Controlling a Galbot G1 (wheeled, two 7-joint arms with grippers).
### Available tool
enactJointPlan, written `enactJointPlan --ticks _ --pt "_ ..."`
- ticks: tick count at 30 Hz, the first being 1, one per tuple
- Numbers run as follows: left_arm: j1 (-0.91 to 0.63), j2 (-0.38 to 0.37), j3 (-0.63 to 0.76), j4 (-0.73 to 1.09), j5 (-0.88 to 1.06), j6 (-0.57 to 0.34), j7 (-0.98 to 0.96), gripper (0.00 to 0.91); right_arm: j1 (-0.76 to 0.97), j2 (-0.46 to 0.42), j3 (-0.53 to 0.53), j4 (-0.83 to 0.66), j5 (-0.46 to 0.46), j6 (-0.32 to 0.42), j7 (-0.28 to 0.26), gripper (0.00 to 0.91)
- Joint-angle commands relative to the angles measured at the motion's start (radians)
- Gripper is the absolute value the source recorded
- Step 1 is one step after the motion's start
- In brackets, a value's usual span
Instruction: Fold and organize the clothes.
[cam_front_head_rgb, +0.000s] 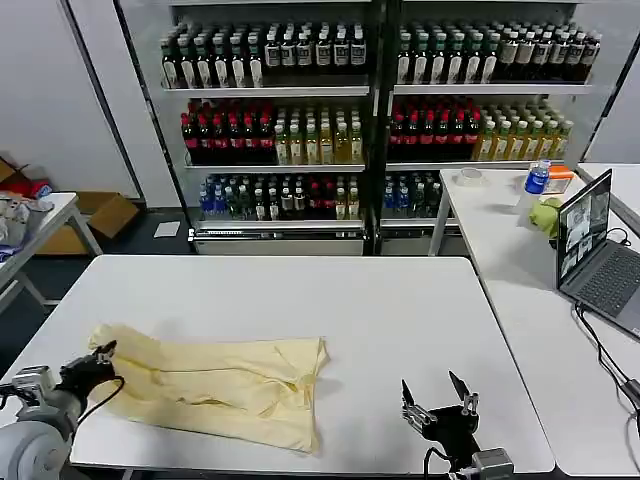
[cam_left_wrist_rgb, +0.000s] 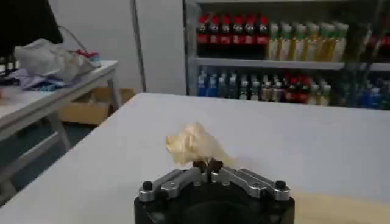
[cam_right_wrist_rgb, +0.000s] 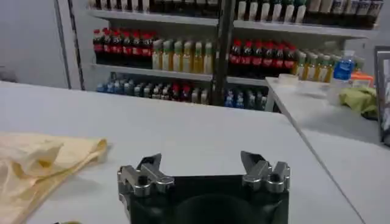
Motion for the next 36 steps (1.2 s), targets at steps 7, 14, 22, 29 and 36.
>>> enactJointPlan --ticks 7,14,22,29,36 --pt "0.023 -0.075 0.223 -0.302 0.100 0.022 -0.058 0.010 0.021 -0.006 -0.015 -0.027 -0.001 -0.004 0.001 0.907" --pt "-0.012 -0.147 0.409 -0.284 0.257 0.023 -0.099 0.010 0.030 -0.012 -0.018 -0.031 -0.001 -0.005 0.000 0.907" --pt "-0.080 -0.205 0.566 -0.227 0.252 -0.007 -0.127 0.010 0.056 -0.009 -0.034 -0.051 -0.001 -0.009 0.001 0.907" --pt "-0.112 -0.253 0.617 -0.193 0.100 -0.044 -0.135 0.010 0.085 0.017 -0.059 -0.073 -0.001 -0.017 0.003 0.907" --pt "-0.153 -0.275 0.638 -0.150 0.075 -0.088 -0.121 0.010 0.122 0.025 -0.075 -0.105 0.000 -0.021 0.005 0.907"
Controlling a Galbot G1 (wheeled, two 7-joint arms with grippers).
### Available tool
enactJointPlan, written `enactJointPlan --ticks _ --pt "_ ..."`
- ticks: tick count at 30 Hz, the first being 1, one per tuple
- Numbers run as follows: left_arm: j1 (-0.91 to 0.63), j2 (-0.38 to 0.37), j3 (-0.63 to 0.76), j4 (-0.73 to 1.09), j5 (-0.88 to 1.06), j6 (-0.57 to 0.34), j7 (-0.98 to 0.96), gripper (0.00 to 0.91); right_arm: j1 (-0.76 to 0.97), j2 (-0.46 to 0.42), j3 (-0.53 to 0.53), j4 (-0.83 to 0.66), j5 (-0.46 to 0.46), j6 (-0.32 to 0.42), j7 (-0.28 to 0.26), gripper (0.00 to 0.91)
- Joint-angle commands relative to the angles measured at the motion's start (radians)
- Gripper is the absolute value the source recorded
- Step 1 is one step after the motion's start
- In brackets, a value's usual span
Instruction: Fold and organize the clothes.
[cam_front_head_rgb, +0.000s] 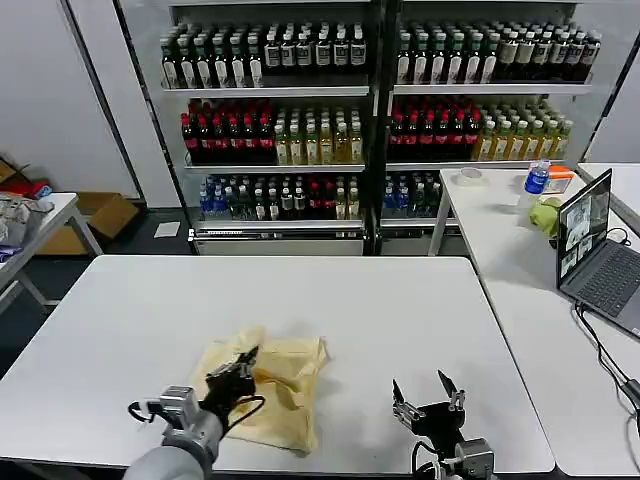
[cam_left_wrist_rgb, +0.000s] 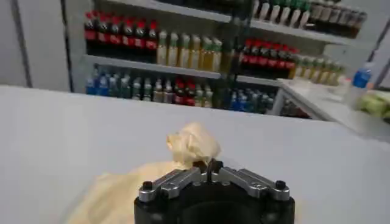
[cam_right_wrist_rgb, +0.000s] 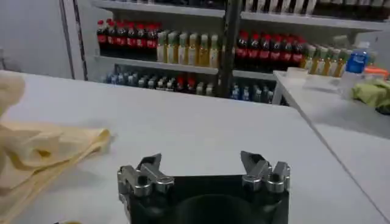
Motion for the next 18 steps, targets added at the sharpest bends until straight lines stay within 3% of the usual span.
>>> enactJointPlan --ticks 1,2,3,11,18 --pt "-0.062 -0.055 0.106 0.050 -0.068 -0.060 0.005 0.081 0.040 0.016 -0.016 -0.028 0.002 -0.006 0.002 0.907" --pt "-0.067 -0.057 0.107 0.055 -0.068 -0.062 0.007 0.836 0.042 0.017 -0.017 -0.030 0.002 -0.007 0.002 0.907" --pt "-0.073 -0.059 0.108 0.059 -0.069 -0.064 0.011 0.907 0.045 0.017 -0.020 -0.031 0.002 -0.008 0.002 0.907" --pt "-0.072 -0.052 0.080 0.018 -0.111 -0.076 0.069 0.907 0.067 0.009 -0.029 -0.044 0.005 -0.012 0.003 0.907" --pt "-0.001 0.010 -0.020 -0.075 -0.188 -0.058 0.102 0.907 0.076 -0.002 -0.027 -0.046 0.014 -0.012 0.003 0.907"
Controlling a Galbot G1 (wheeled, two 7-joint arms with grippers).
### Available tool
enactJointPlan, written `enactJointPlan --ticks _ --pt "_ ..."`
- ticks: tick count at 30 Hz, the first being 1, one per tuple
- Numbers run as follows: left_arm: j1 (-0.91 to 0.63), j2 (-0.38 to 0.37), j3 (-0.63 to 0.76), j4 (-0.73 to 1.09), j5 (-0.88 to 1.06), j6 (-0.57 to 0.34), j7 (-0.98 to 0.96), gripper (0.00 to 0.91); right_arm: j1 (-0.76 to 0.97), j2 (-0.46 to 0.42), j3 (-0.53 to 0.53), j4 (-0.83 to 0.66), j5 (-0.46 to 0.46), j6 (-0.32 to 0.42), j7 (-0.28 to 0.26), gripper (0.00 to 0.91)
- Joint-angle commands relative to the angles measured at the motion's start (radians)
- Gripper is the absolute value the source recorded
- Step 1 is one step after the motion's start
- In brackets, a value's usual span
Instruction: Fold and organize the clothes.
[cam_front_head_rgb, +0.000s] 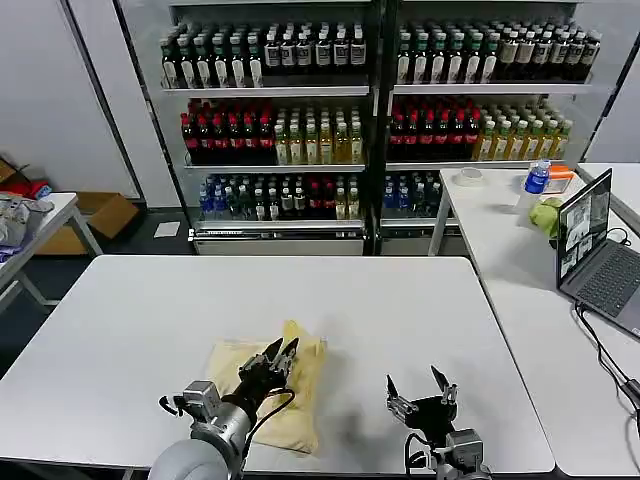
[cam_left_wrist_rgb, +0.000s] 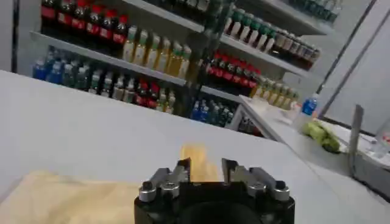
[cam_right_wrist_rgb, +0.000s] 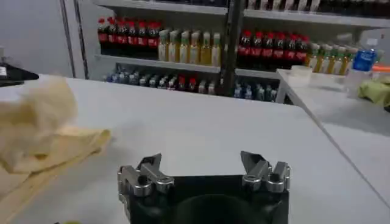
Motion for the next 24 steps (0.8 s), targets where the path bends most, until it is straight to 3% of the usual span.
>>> enactJointPlan --ticks 1,7,13,24 --pt "0.065 0.057 -0.113 -0.104 -0.113 0.008 0.048 0.907 0.016 -0.006 -0.001 -0.007 0.005 0.001 0.000 0.907" --pt "0.128 0.130 -0.273 -0.141 -0.191 0.036 0.049 0.907 0.020 -0.006 0.002 -0.007 0.010 0.004 0.000 0.907" --pt "0.145 0.166 -0.411 -0.052 -0.220 0.055 0.039 0.907 0.025 -0.003 0.001 -0.007 0.012 0.004 -0.001 0.907" --pt "0.148 0.147 -0.402 0.108 -0.253 0.099 0.049 0.907 0.017 -0.015 0.015 0.006 0.019 0.003 0.000 0.907"
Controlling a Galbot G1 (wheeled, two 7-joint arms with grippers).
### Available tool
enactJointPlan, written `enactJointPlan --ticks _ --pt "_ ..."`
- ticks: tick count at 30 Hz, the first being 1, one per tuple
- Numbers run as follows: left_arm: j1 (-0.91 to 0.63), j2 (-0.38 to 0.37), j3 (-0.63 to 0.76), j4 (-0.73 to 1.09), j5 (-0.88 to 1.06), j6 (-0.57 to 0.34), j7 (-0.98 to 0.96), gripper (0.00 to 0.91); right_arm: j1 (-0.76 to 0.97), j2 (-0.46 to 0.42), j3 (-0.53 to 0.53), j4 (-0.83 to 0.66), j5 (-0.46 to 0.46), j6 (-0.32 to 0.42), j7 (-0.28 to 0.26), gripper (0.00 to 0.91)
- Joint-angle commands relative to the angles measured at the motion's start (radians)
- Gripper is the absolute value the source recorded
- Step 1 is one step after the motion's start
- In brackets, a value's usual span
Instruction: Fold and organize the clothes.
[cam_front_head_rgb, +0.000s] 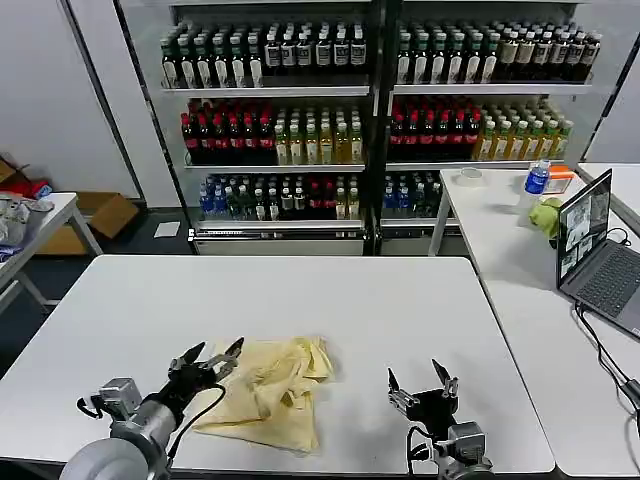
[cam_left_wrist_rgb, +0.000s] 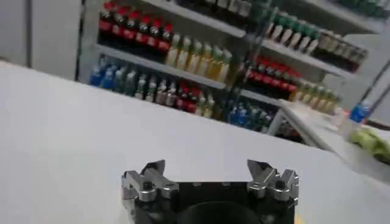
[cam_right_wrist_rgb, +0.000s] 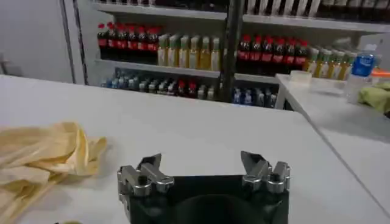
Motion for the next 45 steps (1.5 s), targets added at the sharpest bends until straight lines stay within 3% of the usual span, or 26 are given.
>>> enactJointPlan --ticks 1,15,31,32,33,34,36,38,45 --pt "0.019 0.001 -0.069 0.127 -0.070 0.044 0.013 0.907 -0.002 -0.003 0.007 0.006 0.003 0.000 0.000 0.907" --pt "-0.008 -0.058 -0.024 0.191 -0.093 0.048 0.053 0.907 -0.027 -0.004 0.029 0.029 0.003 -0.002 0.001 0.907" --pt "-0.027 -0.075 0.007 0.226 -0.077 0.033 0.078 0.907 -0.071 0.010 0.052 0.060 -0.009 -0.003 0.000 0.907" --pt "-0.030 -0.076 0.007 0.232 -0.085 0.033 0.077 0.796 -0.073 0.010 0.053 0.062 -0.009 -0.003 0.000 0.907" --pt "-0.037 -0.076 0.006 0.236 -0.100 0.033 0.077 0.796 -0.075 0.012 0.055 0.063 -0.010 -0.003 0.000 0.907" --pt "-0.041 -0.076 0.007 0.237 -0.111 0.033 0.077 0.373 -0.076 0.013 0.056 0.065 -0.010 -0.003 0.000 0.907" --pt "-0.048 -0.076 0.007 0.244 -0.133 0.033 0.077 0.060 -0.079 0.015 0.058 0.067 -0.011 -0.004 0.000 0.907" --pt "-0.057 -0.080 0.004 0.254 -0.177 0.036 0.073 0.020 -0.083 0.019 0.060 0.069 -0.013 -0.004 0.000 0.907" --pt "-0.067 -0.083 -0.003 0.273 -0.231 0.042 0.077 0.020 -0.088 0.016 0.070 0.075 -0.014 -0.007 -0.001 0.907"
